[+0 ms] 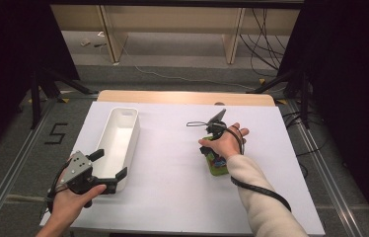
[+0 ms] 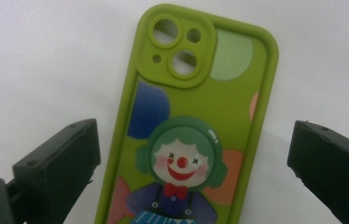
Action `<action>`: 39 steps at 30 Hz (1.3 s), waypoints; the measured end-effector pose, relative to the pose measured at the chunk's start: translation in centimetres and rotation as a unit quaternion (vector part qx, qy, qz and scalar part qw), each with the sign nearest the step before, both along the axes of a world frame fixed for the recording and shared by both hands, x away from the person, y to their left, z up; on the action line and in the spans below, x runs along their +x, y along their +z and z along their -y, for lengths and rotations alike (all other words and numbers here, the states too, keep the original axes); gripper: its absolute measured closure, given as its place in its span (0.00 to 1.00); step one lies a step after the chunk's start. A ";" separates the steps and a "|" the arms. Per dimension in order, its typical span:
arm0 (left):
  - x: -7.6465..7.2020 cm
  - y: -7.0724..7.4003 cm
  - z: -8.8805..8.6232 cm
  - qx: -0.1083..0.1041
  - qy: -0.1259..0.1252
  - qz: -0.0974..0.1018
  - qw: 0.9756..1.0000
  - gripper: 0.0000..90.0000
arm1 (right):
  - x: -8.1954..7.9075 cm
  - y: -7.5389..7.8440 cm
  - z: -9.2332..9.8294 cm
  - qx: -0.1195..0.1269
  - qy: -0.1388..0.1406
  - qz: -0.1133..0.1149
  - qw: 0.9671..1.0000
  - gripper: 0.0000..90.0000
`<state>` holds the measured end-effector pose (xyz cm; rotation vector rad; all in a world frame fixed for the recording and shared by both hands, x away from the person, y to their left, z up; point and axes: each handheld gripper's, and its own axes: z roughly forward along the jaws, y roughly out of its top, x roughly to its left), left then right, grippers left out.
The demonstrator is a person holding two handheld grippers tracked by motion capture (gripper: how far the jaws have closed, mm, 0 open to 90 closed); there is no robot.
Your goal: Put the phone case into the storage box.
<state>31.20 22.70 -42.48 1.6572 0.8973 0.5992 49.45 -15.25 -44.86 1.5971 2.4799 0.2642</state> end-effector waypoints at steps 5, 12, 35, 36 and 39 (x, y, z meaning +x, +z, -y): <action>0.0 0.0 0.0 0.000 0.000 0.000 1.000 0.00 | 0.1 -0.4 -0.1 -0.005 0.001 -0.007 1.000 0.04; 0.0 0.0 0.0 0.000 0.000 -0.001 1.000 0.00 | 0.2 -0.5 -0.2 -0.010 0.002 -0.016 1.000 0.04; 0.0 0.0 0.0 0.000 -0.002 0.000 1.000 0.00 | 0.5 -1.3 -0.6 -0.031 0.001 -0.040 0.999 0.06; 0.0 0.0 0.0 0.000 -0.002 0.000 1.000 0.00 | 0.5 -1.3 -0.7 -0.032 0.002 -0.042 0.999 0.06; 0.0 -0.1 0.0 0.000 -0.002 0.000 1.000 0.00 | 0.5 -1.4 -0.7 -0.030 0.000 -0.042 0.999 0.07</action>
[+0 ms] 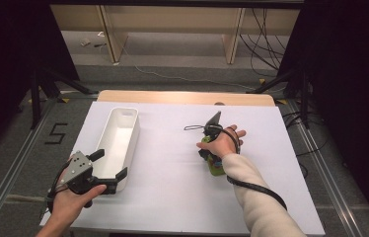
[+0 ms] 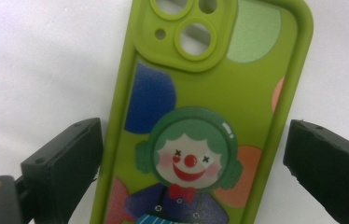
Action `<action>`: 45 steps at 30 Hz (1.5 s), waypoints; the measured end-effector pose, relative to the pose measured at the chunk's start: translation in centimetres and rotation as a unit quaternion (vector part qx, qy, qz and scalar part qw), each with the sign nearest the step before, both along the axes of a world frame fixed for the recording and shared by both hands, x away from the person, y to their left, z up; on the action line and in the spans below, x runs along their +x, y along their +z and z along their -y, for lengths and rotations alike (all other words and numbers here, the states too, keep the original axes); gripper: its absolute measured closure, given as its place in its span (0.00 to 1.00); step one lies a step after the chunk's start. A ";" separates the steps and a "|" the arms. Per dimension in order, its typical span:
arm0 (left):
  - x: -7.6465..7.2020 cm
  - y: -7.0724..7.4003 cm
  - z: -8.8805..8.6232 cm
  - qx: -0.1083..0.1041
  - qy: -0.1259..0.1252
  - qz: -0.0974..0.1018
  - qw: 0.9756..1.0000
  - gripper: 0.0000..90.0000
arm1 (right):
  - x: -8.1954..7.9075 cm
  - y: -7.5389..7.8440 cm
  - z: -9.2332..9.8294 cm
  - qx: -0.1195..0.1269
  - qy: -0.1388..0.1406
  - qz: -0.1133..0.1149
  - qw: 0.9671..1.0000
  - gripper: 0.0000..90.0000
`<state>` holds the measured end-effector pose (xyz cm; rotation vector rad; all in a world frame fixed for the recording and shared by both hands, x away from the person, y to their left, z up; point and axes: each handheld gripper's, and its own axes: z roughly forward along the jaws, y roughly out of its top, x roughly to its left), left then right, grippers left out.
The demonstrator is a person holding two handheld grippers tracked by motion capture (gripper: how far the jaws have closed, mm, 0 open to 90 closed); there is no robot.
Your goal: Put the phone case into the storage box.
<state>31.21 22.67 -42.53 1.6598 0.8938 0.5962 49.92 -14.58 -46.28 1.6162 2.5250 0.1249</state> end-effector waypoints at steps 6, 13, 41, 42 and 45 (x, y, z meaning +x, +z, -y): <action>0.0 0.0 0.0 0.000 0.000 0.000 1.000 0.00 | 0.0 0.0 -0.1 0.002 -0.019 -0.011 1.000 0.08; 0.0 0.0 0.0 0.000 0.000 0.000 1.000 0.00 | 0.1 0.0 -0.2 -0.002 -0.030 -0.022 0.999 0.08; 0.0 0.0 0.0 0.001 -0.003 0.001 1.000 0.00 | 0.4 0.0 -0.4 -0.011 -0.036 -0.032 0.999 0.11; 0.0 0.0 0.0 0.001 -0.003 0.001 1.000 0.00 | 0.4 0.0 -0.4 -0.012 -0.035 -0.032 0.999 0.11; 0.0 0.0 0.0 0.001 -0.003 0.001 1.000 0.00 | 0.4 0.1 -0.4 -0.011 -0.036 -0.033 0.999 0.12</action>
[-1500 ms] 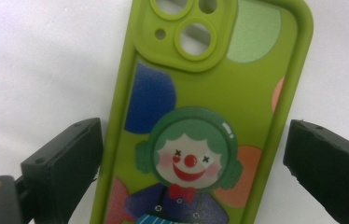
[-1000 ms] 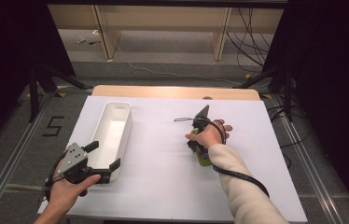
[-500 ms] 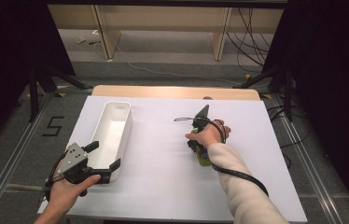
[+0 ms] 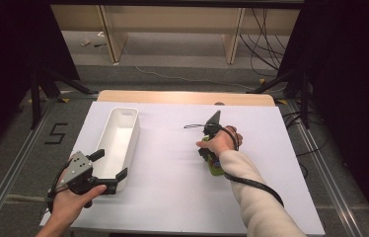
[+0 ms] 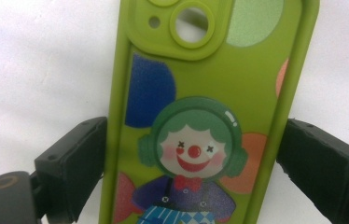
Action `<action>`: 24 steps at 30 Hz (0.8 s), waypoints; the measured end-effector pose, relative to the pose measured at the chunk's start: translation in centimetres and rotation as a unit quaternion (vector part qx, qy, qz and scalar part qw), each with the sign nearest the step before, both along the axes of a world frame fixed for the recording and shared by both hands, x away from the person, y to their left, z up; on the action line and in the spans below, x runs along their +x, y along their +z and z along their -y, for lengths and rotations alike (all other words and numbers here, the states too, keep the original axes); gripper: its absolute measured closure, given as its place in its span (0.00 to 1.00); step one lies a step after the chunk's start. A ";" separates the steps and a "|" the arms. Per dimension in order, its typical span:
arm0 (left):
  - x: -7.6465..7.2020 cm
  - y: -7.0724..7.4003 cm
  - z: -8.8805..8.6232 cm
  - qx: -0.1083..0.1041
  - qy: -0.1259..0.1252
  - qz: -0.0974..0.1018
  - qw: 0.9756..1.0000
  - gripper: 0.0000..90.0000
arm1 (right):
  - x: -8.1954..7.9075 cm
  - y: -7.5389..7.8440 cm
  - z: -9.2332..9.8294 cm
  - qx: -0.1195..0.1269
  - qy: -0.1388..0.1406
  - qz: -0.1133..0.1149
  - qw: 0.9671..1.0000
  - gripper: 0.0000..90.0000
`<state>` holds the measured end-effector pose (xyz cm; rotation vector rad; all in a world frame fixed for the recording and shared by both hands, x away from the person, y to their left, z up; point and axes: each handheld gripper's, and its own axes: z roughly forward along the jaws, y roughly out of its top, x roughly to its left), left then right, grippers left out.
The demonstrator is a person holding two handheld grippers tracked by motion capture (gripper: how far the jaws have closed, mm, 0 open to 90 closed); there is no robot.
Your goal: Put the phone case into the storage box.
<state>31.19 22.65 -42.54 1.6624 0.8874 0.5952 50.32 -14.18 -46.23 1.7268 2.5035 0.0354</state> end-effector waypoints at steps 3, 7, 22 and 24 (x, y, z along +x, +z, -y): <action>0.0 0.0 0.0 0.000 0.000 -0.001 1.000 0.00 | 0.0 0.0 0.0 0.000 -0.001 -0.001 1.000 0.13; 0.0 0.0 0.0 0.000 0.000 0.000 1.000 0.00 | 0.0 0.0 -0.1 -0.001 -0.001 -0.002 1.000 0.14; 0.0 0.0 0.0 0.000 0.000 -0.001 1.000 0.00 | 0.1 0.1 0.0 0.002 -0.005 -0.007 1.000 0.16; 0.0 0.0 0.0 0.000 0.000 -0.001 1.000 0.00 | 0.1 0.1 0.0 0.002 -0.006 -0.008 1.000 0.16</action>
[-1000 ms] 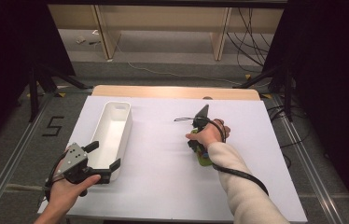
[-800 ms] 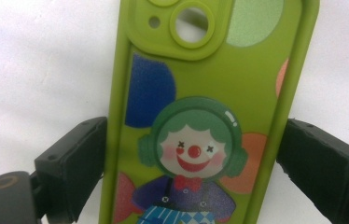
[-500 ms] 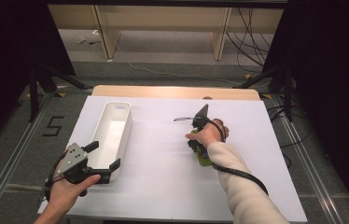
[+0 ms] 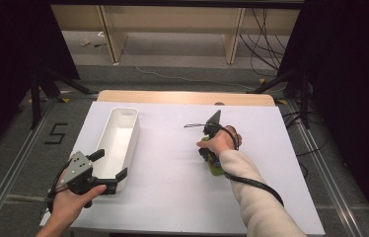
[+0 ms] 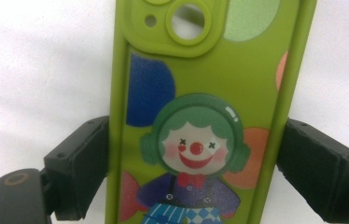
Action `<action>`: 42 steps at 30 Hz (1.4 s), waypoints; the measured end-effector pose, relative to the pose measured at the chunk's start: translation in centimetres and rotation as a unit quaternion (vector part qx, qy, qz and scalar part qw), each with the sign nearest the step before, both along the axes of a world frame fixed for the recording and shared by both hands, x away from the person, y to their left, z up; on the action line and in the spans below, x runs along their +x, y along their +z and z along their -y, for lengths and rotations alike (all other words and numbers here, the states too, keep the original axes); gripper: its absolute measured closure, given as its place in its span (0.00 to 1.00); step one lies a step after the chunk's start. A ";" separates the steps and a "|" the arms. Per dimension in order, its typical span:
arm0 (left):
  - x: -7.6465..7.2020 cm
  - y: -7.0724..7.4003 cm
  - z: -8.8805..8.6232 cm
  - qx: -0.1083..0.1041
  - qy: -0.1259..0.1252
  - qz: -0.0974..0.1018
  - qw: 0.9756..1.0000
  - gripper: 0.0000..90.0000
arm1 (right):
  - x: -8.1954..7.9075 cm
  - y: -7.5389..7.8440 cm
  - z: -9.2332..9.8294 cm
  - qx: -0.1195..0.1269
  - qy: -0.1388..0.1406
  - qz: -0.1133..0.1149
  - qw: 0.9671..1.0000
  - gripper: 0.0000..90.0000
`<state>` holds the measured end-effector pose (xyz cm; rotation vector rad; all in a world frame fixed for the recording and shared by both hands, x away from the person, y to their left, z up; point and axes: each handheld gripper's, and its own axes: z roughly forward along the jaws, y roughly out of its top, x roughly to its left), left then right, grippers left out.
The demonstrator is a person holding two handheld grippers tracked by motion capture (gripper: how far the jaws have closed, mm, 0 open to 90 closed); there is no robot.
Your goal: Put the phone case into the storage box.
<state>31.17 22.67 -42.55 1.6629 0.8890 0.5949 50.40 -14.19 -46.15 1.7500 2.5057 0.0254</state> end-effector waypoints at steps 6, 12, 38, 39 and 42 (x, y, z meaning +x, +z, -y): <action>0.0 0.0 0.0 0.000 0.000 0.000 1.000 0.00 | 0.0 0.0 0.1 0.002 -0.002 0.000 1.000 0.17; 0.0 0.0 0.0 0.000 0.000 0.001 1.000 0.00 | 0.0 0.0 0.1 0.004 -0.006 -0.002 1.000 0.17; 0.0 0.1 0.0 -0.004 0.002 0.001 1.000 0.00 | -0.5 2.3 1.1 0.031 0.033 0.053 0.998 0.18; 0.0 0.1 0.0 -0.004 0.002 0.000 1.000 0.00 | -0.6 2.4 1.2 0.033 0.034 0.056 0.997 0.18; 0.0 0.1 0.0 -0.004 0.001 0.001 1.000 0.00 | -0.7 2.6 1.3 0.036 0.035 0.065 0.997 0.18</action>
